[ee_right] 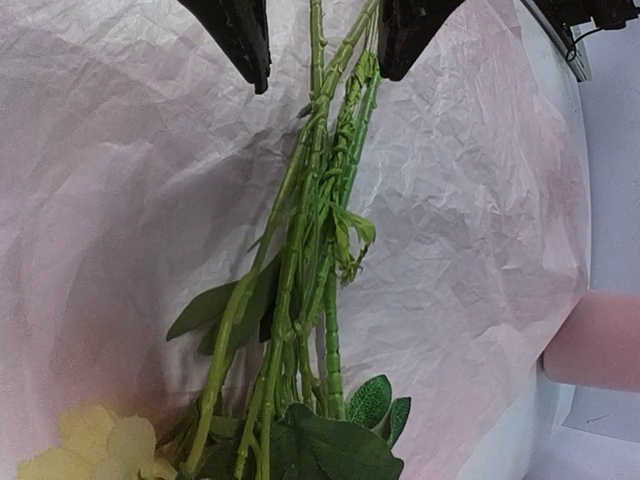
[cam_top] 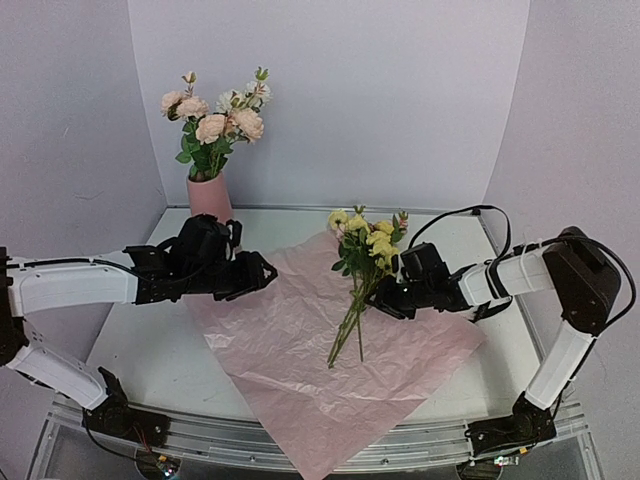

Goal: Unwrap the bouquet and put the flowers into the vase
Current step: Pick up the fake flower from the wrapping paper.

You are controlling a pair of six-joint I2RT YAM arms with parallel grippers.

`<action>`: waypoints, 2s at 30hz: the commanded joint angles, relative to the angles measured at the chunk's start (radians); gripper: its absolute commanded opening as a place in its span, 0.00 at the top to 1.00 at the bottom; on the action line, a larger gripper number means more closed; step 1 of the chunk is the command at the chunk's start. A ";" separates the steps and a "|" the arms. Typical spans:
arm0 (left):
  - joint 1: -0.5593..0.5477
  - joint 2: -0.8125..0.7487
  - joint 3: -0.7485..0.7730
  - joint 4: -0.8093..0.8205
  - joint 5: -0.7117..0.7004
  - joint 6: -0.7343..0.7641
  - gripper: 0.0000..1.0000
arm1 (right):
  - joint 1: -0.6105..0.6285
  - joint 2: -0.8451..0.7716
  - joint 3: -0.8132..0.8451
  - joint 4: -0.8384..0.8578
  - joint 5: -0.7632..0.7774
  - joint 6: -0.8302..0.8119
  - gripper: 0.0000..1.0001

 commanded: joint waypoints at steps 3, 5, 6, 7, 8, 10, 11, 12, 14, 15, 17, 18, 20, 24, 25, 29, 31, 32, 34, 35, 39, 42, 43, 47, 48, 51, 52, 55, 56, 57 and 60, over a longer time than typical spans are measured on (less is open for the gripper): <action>-0.006 -0.083 0.000 0.034 -0.033 -0.023 0.43 | -0.001 0.085 0.073 0.016 -0.018 -0.016 0.64; -0.006 -0.095 -0.007 0.034 -0.036 -0.027 0.43 | -0.001 0.105 0.080 0.026 -0.024 -0.015 0.64; -0.006 -0.101 -0.010 0.034 -0.037 -0.029 0.43 | -0.001 0.114 0.083 0.029 -0.024 -0.014 0.65; -0.006 -0.106 -0.014 0.034 -0.041 -0.029 0.43 | -0.001 0.121 0.086 0.032 -0.024 -0.014 0.66; -0.006 -0.111 -0.016 0.034 -0.044 -0.029 0.43 | -0.001 0.127 0.091 0.034 -0.025 -0.014 0.68; -0.006 -0.119 -0.019 0.034 -0.048 -0.028 0.43 | -0.001 0.143 0.101 0.034 -0.029 -0.015 0.74; -0.006 -0.121 -0.019 0.033 -0.050 -0.026 0.43 | -0.001 0.150 0.104 0.036 -0.031 -0.015 0.75; -0.006 -0.122 -0.020 0.033 -0.052 -0.025 0.43 | -0.001 0.156 0.108 0.037 -0.033 -0.015 0.75; -0.005 -0.124 -0.018 0.031 -0.056 -0.023 0.43 | -0.001 0.162 0.112 0.038 -0.036 -0.014 0.77; -0.005 -0.123 -0.017 0.031 -0.057 -0.023 0.43 | -0.001 0.165 0.114 0.038 -0.036 -0.014 0.80; -0.005 -0.118 -0.013 0.030 -0.057 -0.023 0.43 | -0.001 0.165 0.114 0.040 -0.038 -0.014 0.81; -0.005 -0.115 -0.010 0.030 -0.056 -0.022 0.43 | -0.001 0.163 0.114 0.040 -0.039 -0.013 0.85; -0.006 -0.108 -0.006 0.031 -0.051 -0.022 0.43 | -0.001 0.154 0.113 0.040 -0.041 -0.012 0.93; -0.006 -0.100 -0.001 0.030 -0.046 -0.025 0.43 | -0.001 0.102 0.091 0.038 -0.032 -0.010 1.00; -0.006 -0.100 0.001 0.030 -0.046 -0.026 0.43 | -0.001 0.084 0.081 0.039 -0.027 -0.010 1.00; -0.006 -0.100 0.000 0.029 -0.046 -0.030 0.43 | -0.001 -0.006 0.043 0.033 0.001 -0.017 1.00; -0.006 -0.099 -0.001 0.030 -0.044 -0.029 0.43 | -0.001 -0.047 0.025 0.027 0.014 -0.022 1.00; -0.006 -0.097 -0.001 0.030 -0.043 -0.030 0.43 | -0.001 -0.065 0.016 0.022 0.020 -0.024 1.00; -0.006 -0.092 0.001 0.030 -0.041 -0.030 0.43 | -0.001 -0.100 0.002 0.014 0.029 -0.030 1.00; -0.006 -0.087 0.001 0.030 -0.040 -0.032 0.43 | -0.001 -0.112 -0.003 0.011 0.032 -0.034 1.00; -0.005 -0.067 0.009 0.031 -0.026 -0.035 0.43 | -0.001 -0.147 -0.012 -0.004 0.043 -0.046 1.00; -0.006 -0.049 0.014 0.032 -0.009 -0.038 0.43 | -0.001 -0.155 -0.006 -0.022 0.037 -0.050 1.00; -0.006 -0.044 0.015 0.032 -0.002 -0.038 0.43 | -0.001 -0.152 -0.006 -0.024 0.029 -0.049 0.99; -0.006 -0.031 0.019 0.031 0.021 -0.026 0.41 | -0.001 -0.115 -0.008 -0.029 -0.012 -0.042 0.94; -0.006 -0.031 0.019 0.031 0.024 -0.023 0.41 | -0.001 -0.106 -0.013 -0.028 -0.019 -0.039 0.92; -0.006 -0.035 0.019 0.031 0.021 -0.018 0.41 | -0.001 -0.086 -0.040 -0.024 -0.024 -0.029 0.91; -0.006 -0.037 0.019 0.032 0.019 -0.017 0.41 | -0.001 -0.084 -0.050 -0.022 -0.022 -0.026 0.90; -0.006 -0.036 0.016 0.030 0.014 -0.017 0.41 | -0.001 -0.086 -0.073 -0.019 -0.013 -0.026 0.88; -0.006 -0.034 0.017 0.030 0.015 -0.017 0.41 | -0.001 -0.088 -0.079 -0.019 -0.010 -0.027 0.85; -0.006 -0.032 0.018 0.030 0.016 -0.015 0.41 | -0.001 -0.092 -0.085 -0.017 -0.004 -0.029 0.80; -0.006 -0.023 0.026 0.031 0.021 -0.004 0.40 | -0.001 -0.106 -0.107 0.014 0.004 -0.032 0.59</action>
